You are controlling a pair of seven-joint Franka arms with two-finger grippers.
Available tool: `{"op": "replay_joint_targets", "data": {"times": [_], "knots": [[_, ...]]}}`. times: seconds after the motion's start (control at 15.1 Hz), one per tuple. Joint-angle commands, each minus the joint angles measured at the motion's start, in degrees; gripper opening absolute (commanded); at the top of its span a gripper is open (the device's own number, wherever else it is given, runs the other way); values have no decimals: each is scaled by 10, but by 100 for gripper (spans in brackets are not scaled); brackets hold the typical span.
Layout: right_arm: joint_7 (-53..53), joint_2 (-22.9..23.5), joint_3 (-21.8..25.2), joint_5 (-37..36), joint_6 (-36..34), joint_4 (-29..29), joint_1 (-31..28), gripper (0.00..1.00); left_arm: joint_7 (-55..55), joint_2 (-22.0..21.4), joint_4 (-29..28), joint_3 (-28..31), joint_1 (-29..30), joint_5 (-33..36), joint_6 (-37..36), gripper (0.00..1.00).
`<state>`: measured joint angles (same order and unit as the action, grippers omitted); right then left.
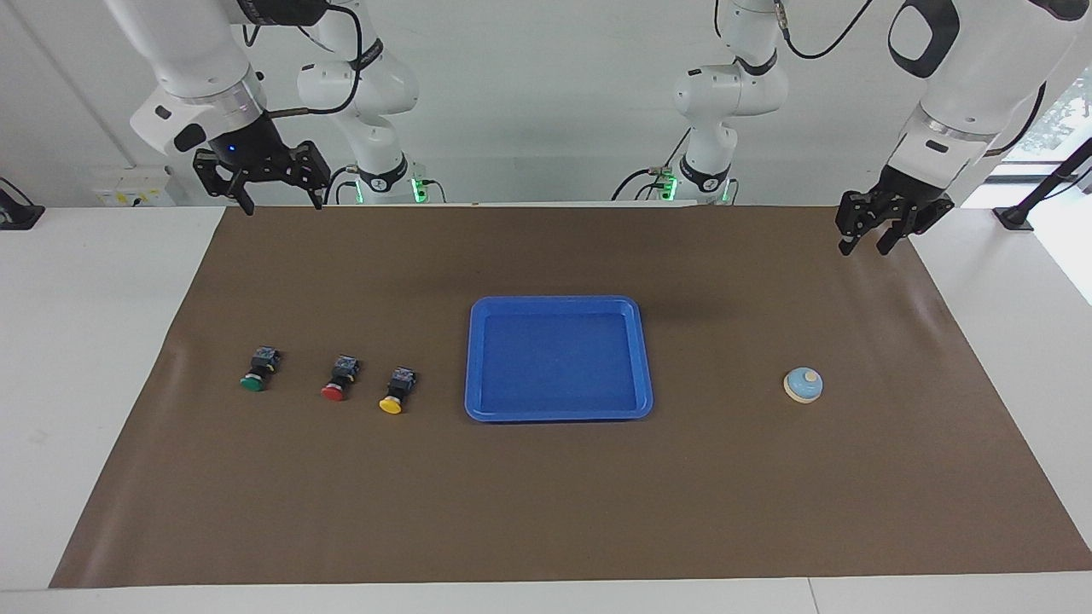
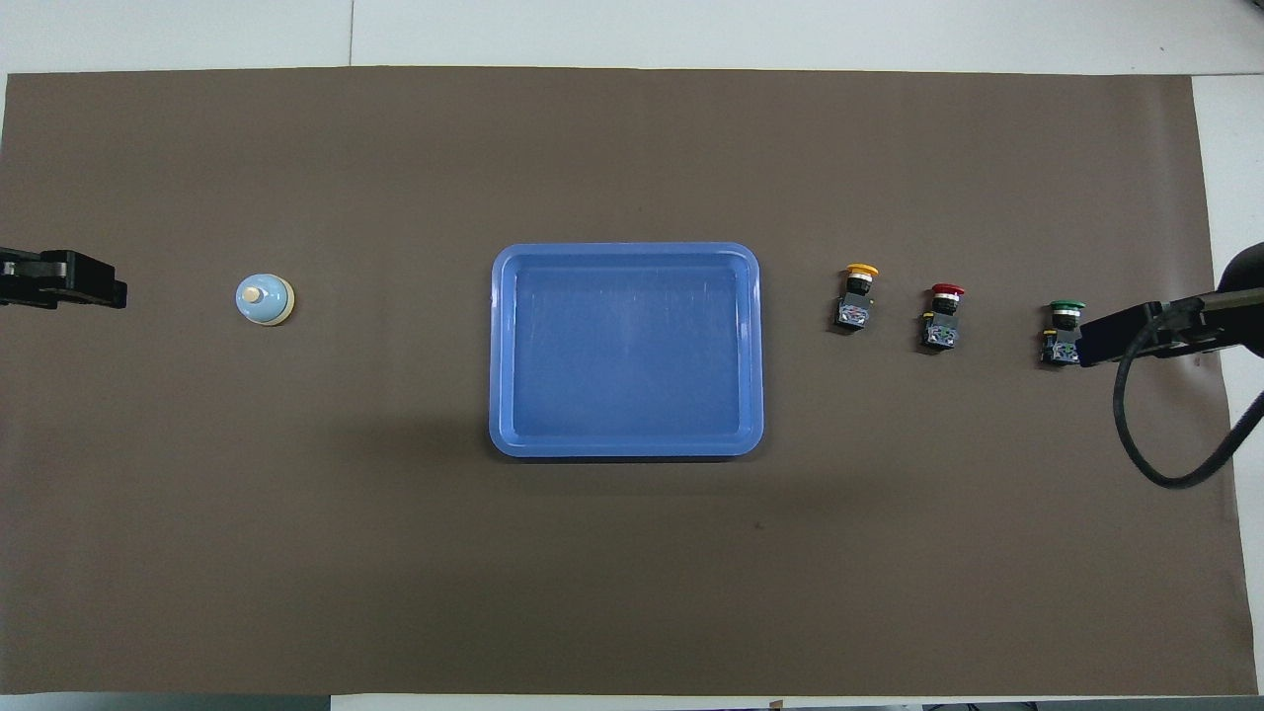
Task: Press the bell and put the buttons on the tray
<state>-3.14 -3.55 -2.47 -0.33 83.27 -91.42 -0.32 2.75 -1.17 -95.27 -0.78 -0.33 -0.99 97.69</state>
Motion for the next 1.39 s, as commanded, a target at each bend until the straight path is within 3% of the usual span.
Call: {"op": "replay_joint_targets", "data": {"times": [0.0, 0.4, 0.59, 1.32], "knots": [[-11, -9, -2, 3, 5, -9, -6, 100, 7, 41, -1, 0, 7, -1, 49, 0], [-11, -9, -2, 3, 15, -9, -6, 100, 7, 140, -26, 1, 7, 0, 167, 0], [-11, -9, -2, 3, 15, -9, -7, 100, 8, 135, -100, 1, 15, 0, 229, 0], [-11, -9, -3, 3, 13, -10, -5, 100, 9, 168, -128, 1, 16, 0, 290, 0]]}}
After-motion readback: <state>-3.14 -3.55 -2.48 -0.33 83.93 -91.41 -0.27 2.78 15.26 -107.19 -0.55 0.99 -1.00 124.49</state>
